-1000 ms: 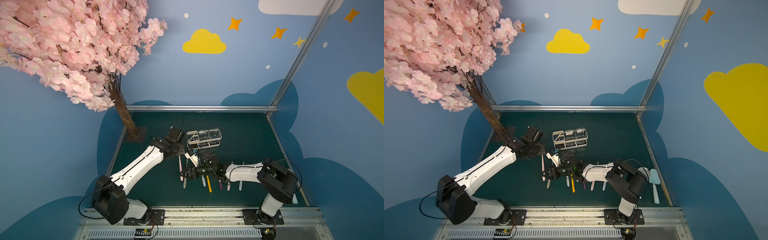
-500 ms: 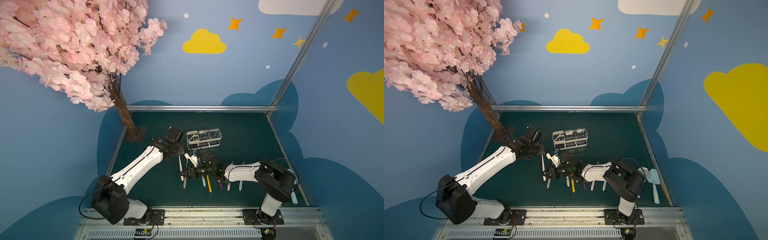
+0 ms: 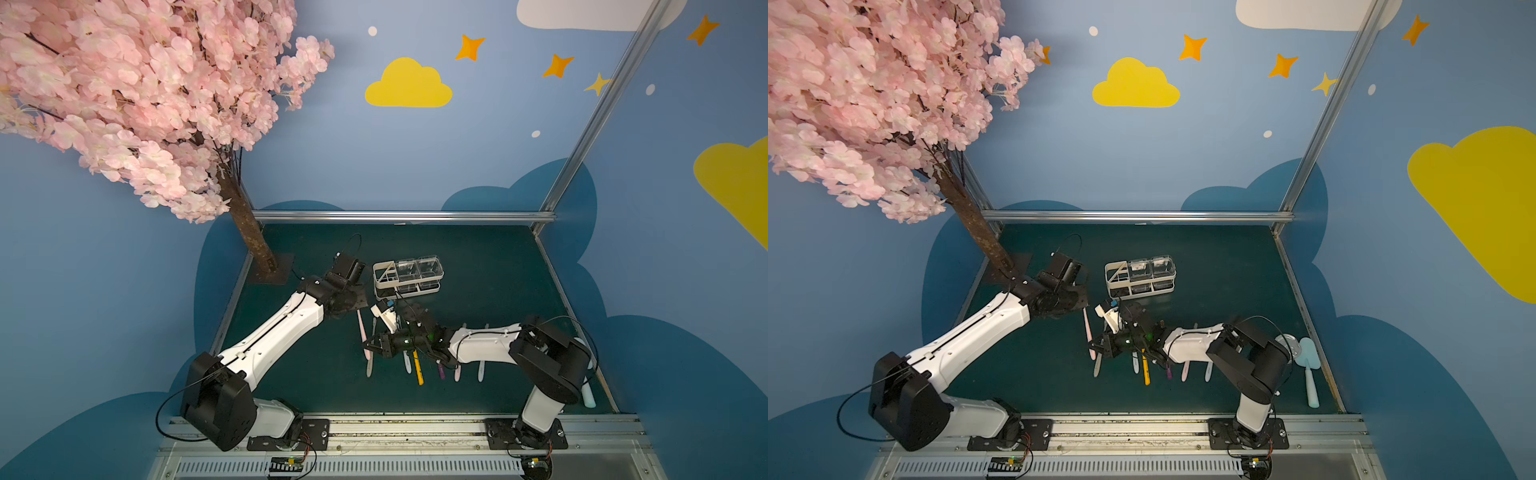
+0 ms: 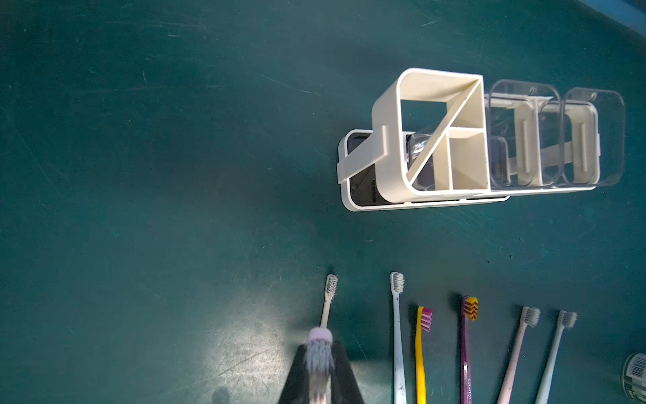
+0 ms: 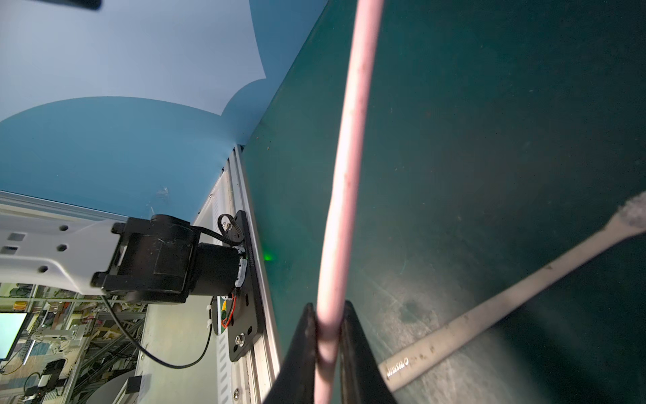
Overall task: Place the toothbrush into the toothbrush holder
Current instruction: Pick up the toothbrush from the center of the board.
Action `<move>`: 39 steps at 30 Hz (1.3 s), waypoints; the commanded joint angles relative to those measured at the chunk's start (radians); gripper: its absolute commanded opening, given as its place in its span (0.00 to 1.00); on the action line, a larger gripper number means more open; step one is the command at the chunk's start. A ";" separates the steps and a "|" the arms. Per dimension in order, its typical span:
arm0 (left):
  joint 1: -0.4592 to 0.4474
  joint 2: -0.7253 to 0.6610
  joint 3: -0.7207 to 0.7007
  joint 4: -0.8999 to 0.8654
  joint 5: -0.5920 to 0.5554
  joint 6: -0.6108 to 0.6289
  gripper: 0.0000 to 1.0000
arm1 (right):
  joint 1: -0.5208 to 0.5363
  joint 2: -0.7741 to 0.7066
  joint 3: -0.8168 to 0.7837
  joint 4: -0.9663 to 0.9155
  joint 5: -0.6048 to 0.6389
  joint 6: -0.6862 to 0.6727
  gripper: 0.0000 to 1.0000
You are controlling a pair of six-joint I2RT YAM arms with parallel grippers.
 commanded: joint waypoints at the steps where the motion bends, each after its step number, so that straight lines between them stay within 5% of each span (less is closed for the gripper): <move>1: 0.007 -0.012 -0.017 0.009 0.011 -0.008 0.15 | 0.008 -0.040 0.012 0.012 -0.013 -0.036 0.08; 7: 0.016 -0.034 -0.022 0.006 0.007 -0.014 0.38 | -0.001 -0.074 0.001 -0.010 -0.001 -0.050 0.02; 17: 0.152 -0.064 0.017 -0.095 0.152 -0.069 0.47 | -0.006 -0.108 -0.025 -0.053 -0.007 -0.072 0.00; 20: 0.180 -0.062 0.045 -0.131 0.201 -0.047 0.89 | -0.006 -0.093 -0.030 -0.048 -0.021 -0.068 0.00; 21: 0.191 -0.058 0.059 -0.148 0.221 -0.041 0.93 | -0.006 -0.089 -0.032 -0.043 -0.025 -0.065 0.00; 31: 0.247 0.048 0.113 -0.265 0.448 -0.061 0.88 | -0.006 -0.106 -0.037 -0.075 -0.039 -0.090 0.00; 39: 0.276 0.057 0.165 -0.349 0.485 -0.044 0.78 | -0.006 -0.115 -0.045 -0.102 -0.044 -0.119 0.00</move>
